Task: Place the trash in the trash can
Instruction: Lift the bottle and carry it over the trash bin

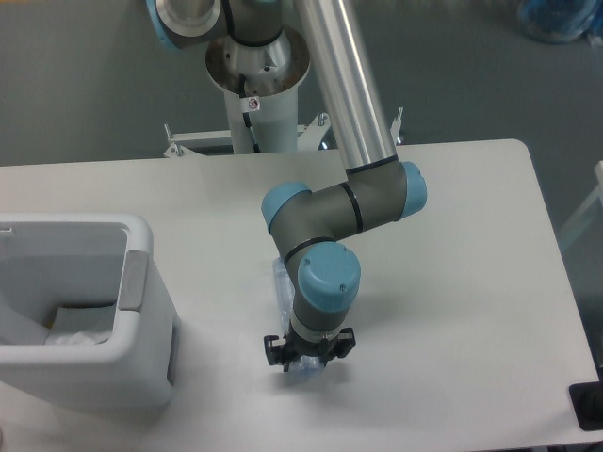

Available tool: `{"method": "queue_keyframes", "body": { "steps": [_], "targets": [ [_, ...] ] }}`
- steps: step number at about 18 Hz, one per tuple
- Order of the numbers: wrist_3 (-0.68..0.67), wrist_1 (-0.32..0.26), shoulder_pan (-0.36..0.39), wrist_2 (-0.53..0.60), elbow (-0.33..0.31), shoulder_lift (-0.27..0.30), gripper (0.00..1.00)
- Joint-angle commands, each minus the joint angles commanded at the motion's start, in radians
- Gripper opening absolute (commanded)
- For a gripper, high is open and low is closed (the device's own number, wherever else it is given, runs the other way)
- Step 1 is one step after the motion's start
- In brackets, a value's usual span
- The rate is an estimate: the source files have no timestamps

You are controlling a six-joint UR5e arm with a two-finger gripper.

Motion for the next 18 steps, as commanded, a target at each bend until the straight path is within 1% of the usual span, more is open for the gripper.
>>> {"method": "queue_keyframes", "body": {
  "steps": [2,5,7,8,10,12,13,15,16,18],
  "targets": [
    [0.003,0.003,0.005,-0.002,0.023,0.063,0.66],
    [0.002,0.003,0.008,-0.003,0.113,0.115,0.66],
    [-0.008,0.014,0.008,-0.006,0.146,0.172,0.66],
    [-0.018,0.037,0.008,-0.008,0.153,0.203,0.66],
    [-0.055,0.112,0.005,-0.020,0.167,0.252,0.66],
    [-0.078,0.176,0.003,-0.021,0.190,0.273,0.66],
    [-0.081,0.198,-0.001,-0.021,0.218,0.280,0.65],
    [-0.113,0.202,-0.015,-0.038,0.273,0.286,0.65],
    [-0.148,0.204,-0.032,-0.066,0.287,0.286,0.65],
    [-0.166,0.204,-0.044,-0.072,0.293,0.293,0.65]
  ]
}}
